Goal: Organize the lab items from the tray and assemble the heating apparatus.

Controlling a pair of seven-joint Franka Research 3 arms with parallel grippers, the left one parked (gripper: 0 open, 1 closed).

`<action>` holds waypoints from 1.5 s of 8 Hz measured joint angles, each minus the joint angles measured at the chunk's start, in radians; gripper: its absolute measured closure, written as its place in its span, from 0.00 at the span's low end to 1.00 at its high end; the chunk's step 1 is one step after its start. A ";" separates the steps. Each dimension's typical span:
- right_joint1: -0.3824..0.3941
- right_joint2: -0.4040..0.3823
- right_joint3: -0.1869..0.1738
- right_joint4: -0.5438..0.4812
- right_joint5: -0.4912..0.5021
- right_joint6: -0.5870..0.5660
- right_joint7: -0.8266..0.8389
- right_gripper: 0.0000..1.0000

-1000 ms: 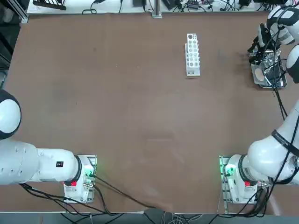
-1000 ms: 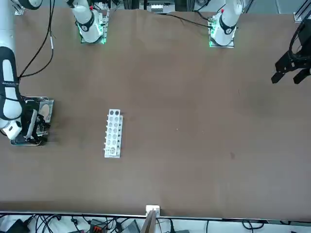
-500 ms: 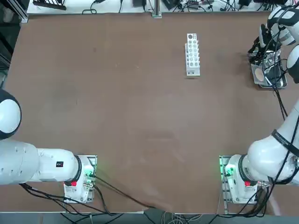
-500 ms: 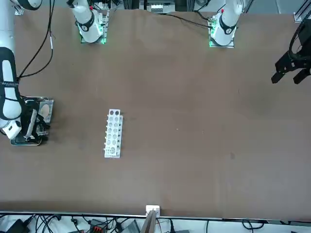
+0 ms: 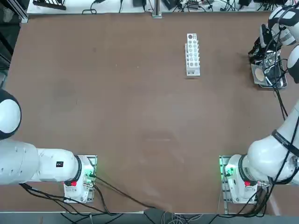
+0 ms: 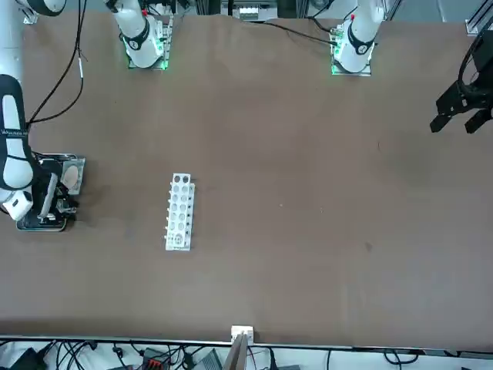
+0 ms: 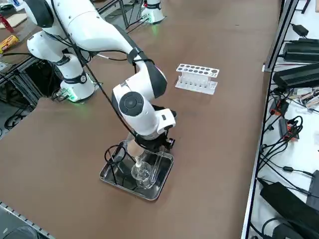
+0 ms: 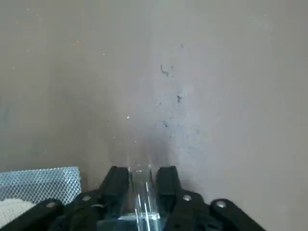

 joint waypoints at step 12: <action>0.026 -0.042 0.017 0.217 -0.001 -0.194 0.117 0.78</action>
